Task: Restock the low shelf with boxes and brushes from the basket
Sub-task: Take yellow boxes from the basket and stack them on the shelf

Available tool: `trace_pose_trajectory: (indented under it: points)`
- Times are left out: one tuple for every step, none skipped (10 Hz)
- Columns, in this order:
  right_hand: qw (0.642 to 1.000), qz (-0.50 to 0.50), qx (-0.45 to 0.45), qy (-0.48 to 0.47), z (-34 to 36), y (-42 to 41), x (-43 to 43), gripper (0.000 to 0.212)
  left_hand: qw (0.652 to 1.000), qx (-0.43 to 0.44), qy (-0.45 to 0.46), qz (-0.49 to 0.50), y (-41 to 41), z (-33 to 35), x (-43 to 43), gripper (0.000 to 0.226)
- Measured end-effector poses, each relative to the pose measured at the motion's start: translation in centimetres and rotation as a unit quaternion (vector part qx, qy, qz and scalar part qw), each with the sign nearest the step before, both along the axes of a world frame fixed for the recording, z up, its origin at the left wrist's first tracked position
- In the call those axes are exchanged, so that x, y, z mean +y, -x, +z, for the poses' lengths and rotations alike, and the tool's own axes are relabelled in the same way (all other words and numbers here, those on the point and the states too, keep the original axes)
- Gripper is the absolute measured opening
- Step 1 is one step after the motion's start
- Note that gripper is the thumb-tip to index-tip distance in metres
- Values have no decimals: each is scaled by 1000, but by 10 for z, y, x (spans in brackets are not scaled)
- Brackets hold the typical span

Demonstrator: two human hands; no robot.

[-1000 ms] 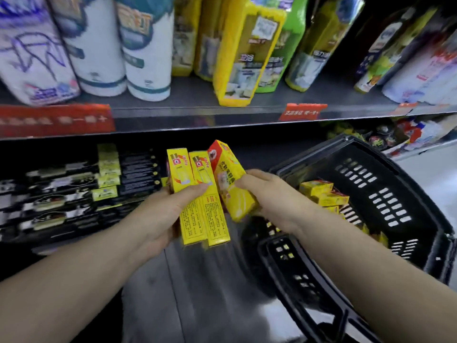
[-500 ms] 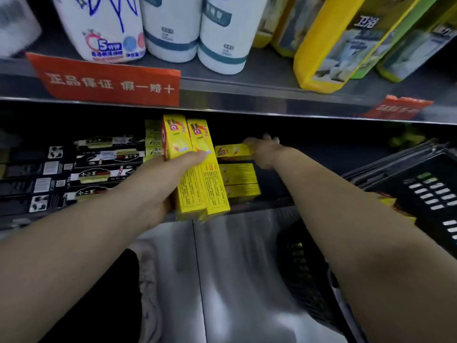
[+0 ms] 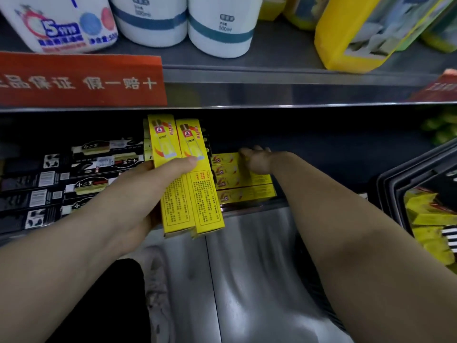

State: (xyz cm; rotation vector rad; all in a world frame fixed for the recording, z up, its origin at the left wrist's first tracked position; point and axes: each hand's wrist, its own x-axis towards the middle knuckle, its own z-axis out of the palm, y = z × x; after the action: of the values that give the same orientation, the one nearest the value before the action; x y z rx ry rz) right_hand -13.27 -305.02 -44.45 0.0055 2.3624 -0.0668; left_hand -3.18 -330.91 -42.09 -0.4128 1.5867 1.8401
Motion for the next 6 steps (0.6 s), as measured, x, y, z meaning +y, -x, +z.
trace_pose_trajectory:
  points:
    - [1000,-7,23,-4,5,-11,-6,65,1000,21,-8,10,0,11,10,61]
    - [993,-75,90,27,18,-23,-14,67,999,31,-15,13,-6,24,18,53]
    - [921,-273,162,227,49,-42,-33,44,999,28,-16,20,-15,41,26,45]
    - [790,-406,64,455,91,-78,-52,34,998,27,-35,41,-23,62,35,36]
    - [745,-384,-1,546,115,-116,-61,46,997,19,-54,57,-29,79,40,39]
    - [723,-326,-19,609,124,-146,-64,61,995,30,-80,60,-32,91,45,38]
